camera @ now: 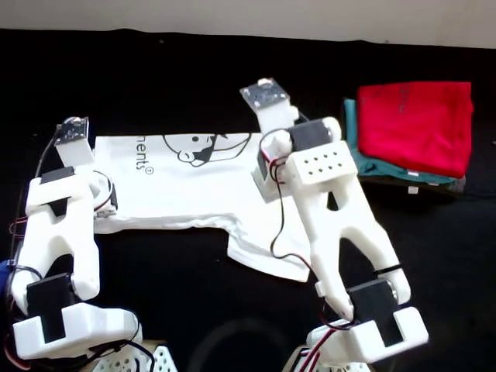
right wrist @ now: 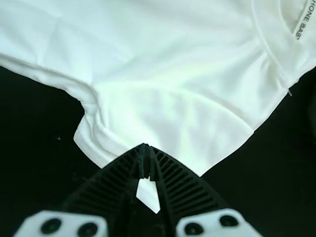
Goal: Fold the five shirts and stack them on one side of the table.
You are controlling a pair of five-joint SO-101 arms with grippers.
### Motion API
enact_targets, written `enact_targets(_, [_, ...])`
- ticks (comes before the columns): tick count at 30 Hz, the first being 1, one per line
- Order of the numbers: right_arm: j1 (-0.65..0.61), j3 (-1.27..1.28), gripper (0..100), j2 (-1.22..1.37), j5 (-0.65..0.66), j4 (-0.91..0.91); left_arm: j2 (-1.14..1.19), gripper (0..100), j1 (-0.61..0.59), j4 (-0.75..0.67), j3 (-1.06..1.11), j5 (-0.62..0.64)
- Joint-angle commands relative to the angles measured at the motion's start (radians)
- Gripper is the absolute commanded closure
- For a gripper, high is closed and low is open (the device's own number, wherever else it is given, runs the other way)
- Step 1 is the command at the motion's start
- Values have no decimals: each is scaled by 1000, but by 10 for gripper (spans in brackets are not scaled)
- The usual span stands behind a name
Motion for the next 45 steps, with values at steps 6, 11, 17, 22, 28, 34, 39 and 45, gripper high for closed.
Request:
enact_targets(6, [-22, 271, 992, -97, -2, -211, -42, 991, -10, -15, 47, -3])
enact_targets(11, [-108, 374, 992, -88, -2, -308, -42, 991, -10, -17, 48, -3])
enact_targets(17, [-174, 515, 992, -87, -2, -469, -41, 991, -10, -103, 117, -2])
enact_targets(22, [-174, 576, 988, -94, -2, -487, -42, 991, -10, -127, 128, -2])
enact_targets(28, [-179, 521, 842, -99, 32, -343, -42, 991, -8, -129, 131, -2])
enact_targets(34, [-223, 476, 826, -87, 104, -306, -42, 991, -8, -129, 131, -2])
enact_targets(39, [-211, 503, 826, -76, 104, -426, -42, 991, -8, -129, 133, -2])
enact_targets(45, [-157, 499, 872, 59, 104, -473, -42, 991, -8, -129, 133, -2])
